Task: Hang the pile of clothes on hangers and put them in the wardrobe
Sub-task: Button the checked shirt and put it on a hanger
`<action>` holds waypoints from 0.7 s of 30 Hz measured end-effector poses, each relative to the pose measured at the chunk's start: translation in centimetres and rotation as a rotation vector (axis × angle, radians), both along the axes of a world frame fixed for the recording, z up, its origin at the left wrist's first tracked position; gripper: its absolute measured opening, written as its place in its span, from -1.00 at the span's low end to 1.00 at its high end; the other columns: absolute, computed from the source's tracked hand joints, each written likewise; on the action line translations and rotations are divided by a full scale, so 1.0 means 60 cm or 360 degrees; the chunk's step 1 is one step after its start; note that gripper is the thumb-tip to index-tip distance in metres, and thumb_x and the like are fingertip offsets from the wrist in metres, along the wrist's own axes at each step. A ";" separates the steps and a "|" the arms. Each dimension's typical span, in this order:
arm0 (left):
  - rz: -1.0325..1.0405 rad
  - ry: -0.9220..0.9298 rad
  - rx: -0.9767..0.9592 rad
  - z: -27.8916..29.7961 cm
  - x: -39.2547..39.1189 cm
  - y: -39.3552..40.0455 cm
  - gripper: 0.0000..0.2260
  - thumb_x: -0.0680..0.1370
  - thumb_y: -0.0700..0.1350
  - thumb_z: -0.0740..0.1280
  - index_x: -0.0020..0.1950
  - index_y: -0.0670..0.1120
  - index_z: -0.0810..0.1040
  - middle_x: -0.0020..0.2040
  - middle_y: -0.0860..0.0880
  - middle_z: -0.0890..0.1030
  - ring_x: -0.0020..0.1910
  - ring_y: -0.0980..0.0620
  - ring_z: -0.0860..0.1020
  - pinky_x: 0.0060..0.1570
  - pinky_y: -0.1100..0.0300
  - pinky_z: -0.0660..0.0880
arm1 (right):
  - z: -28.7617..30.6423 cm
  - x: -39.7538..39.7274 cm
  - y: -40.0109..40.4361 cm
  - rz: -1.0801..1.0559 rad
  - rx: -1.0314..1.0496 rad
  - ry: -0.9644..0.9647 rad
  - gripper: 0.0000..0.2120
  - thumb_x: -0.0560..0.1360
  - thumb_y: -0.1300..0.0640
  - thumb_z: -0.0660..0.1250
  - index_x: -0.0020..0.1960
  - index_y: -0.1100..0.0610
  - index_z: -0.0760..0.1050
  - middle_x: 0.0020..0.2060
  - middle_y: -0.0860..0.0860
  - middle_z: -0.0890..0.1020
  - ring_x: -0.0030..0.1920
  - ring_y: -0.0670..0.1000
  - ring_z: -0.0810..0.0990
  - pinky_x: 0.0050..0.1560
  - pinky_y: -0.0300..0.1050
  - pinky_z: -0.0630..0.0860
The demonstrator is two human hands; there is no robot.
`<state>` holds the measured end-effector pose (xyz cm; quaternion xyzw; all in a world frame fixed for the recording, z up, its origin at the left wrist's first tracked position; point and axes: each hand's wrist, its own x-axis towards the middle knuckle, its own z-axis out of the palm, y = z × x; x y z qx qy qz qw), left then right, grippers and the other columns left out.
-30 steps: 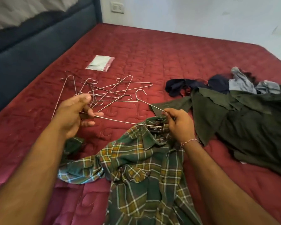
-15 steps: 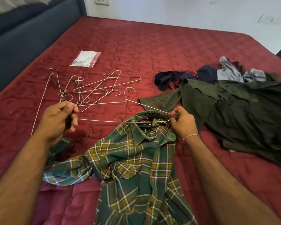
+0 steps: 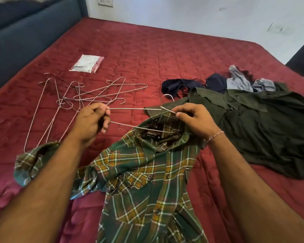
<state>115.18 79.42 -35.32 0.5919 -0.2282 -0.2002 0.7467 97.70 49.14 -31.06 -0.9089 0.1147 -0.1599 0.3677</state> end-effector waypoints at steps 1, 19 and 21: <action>-0.0032 0.0013 -0.0013 -0.003 -0.006 -0.015 -0.73 0.69 -0.08 0.20 -0.16 -0.07 0.56 -0.47 -0.08 0.44 -0.56 0.03 0.34 -0.56 0.27 0.34 | -0.002 -0.001 0.001 0.0031 0.0004 0.0017 -0.88 0.56 0.16 0.44 0.05 0.09 0.74 -0.09 -0.10 0.73 -0.02 -0.16 0.66 0.07 -0.29 0.52; 0.0609 0.0710 0.0298 -0.086 -0.061 -0.145 -0.85 0.70 -0.14 0.16 0.07 -0.10 0.51 -0.22 -0.10 0.57 -0.51 0.04 0.48 -0.57 0.18 0.33 | -0.081 0.003 0.040 -0.0892 0.0362 -0.0111 -0.64 0.48 -0.29 0.16 -0.18 -0.16 0.66 -0.21 -0.17 0.71 -0.07 -0.03 0.67 0.15 0.20 0.56; 0.0327 0.0339 0.0939 -0.112 -0.081 -0.155 -0.79 0.68 -0.02 0.27 -0.06 -0.11 0.57 -0.30 -0.08 0.59 -0.52 0.01 0.52 -0.53 0.14 0.38 | -0.085 -0.002 0.035 -0.0814 0.0379 -0.0168 -0.63 0.49 -0.31 0.14 -0.15 -0.17 0.65 -0.20 -0.17 0.73 -0.08 -0.03 0.68 0.13 0.23 0.56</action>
